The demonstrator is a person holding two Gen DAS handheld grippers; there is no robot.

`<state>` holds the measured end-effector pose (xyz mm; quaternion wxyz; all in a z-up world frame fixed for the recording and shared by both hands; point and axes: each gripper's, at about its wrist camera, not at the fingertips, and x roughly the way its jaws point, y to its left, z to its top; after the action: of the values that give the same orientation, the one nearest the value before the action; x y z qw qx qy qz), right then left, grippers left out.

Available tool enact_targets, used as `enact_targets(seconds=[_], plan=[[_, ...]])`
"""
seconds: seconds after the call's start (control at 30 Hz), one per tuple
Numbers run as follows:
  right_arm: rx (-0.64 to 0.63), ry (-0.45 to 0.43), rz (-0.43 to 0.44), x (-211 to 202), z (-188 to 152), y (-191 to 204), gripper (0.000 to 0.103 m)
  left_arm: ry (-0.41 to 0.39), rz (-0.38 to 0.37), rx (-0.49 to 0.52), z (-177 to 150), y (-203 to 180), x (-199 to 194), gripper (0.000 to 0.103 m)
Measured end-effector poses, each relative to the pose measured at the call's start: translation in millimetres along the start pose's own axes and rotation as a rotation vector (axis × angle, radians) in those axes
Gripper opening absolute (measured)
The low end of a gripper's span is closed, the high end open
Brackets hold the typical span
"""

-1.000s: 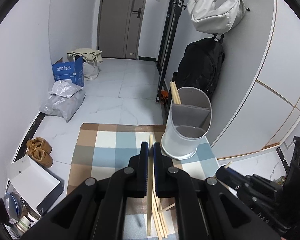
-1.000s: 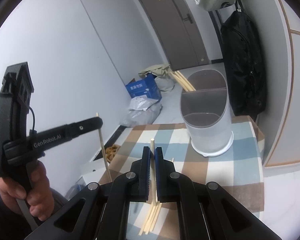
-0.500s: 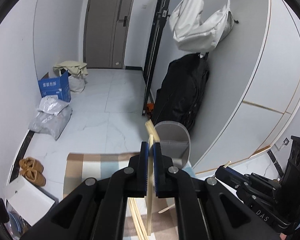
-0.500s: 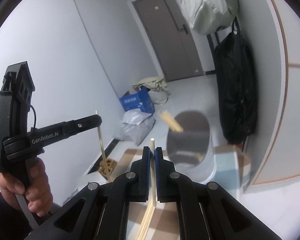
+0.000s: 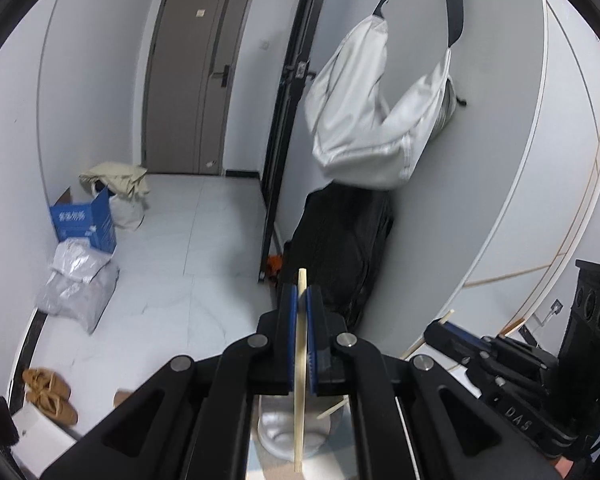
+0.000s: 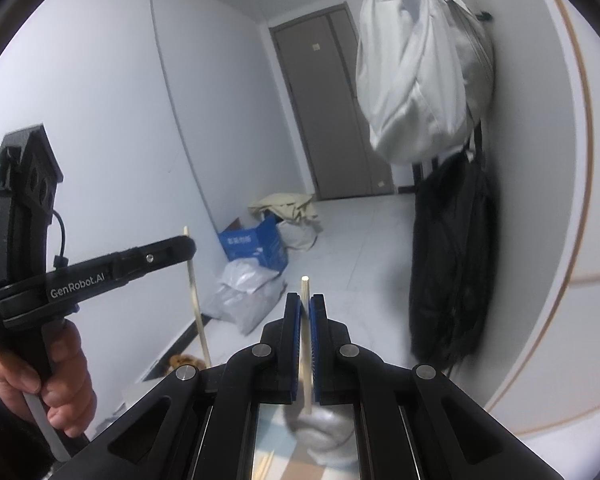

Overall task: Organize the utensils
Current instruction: 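Lift both held chopsticks upright and carry them over the white holder, then open both tools to drop the chopsticks into the white holder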

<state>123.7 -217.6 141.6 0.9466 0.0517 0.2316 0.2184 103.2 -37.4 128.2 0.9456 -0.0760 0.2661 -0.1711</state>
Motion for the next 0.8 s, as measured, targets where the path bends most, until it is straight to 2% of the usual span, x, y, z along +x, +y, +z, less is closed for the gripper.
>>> enact_targets(seconds=[0.13,0.23,0.53,0.6,0.67,0.8], plan=[[-0.016,0.014,-0.012,16.2,14.2,-5.3,0.004,-0.048,-0.010,-0.004,6.9,1.3,13.3,0.001],[-0.019,0.034,-0.024,31.8,17.5,-11.3,0.004,-0.078,-0.046,-0.035,3.9,9.9,25.7,0.001],[-0.083,0.092,-0.046,63.2,15.6,-24.7,0.004,-0.059,-0.043,-0.141,-25.7,45.0,69.3,0.001],[-0.100,0.111,-0.042,72.1,11.8,-23.7,0.004,-0.065,-0.079,-0.158,-27.5,48.4,73.6,0.001],[-0.129,0.122,-0.043,79.1,7.9,-20.0,0.004,-0.089,-0.056,-0.163,-31.1,51.4,73.3,0.001],[-0.169,0.148,-0.042,89.7,0.8,-13.6,0.004,-0.087,-0.059,-0.196,-32.4,57.3,83.6,0.000]])
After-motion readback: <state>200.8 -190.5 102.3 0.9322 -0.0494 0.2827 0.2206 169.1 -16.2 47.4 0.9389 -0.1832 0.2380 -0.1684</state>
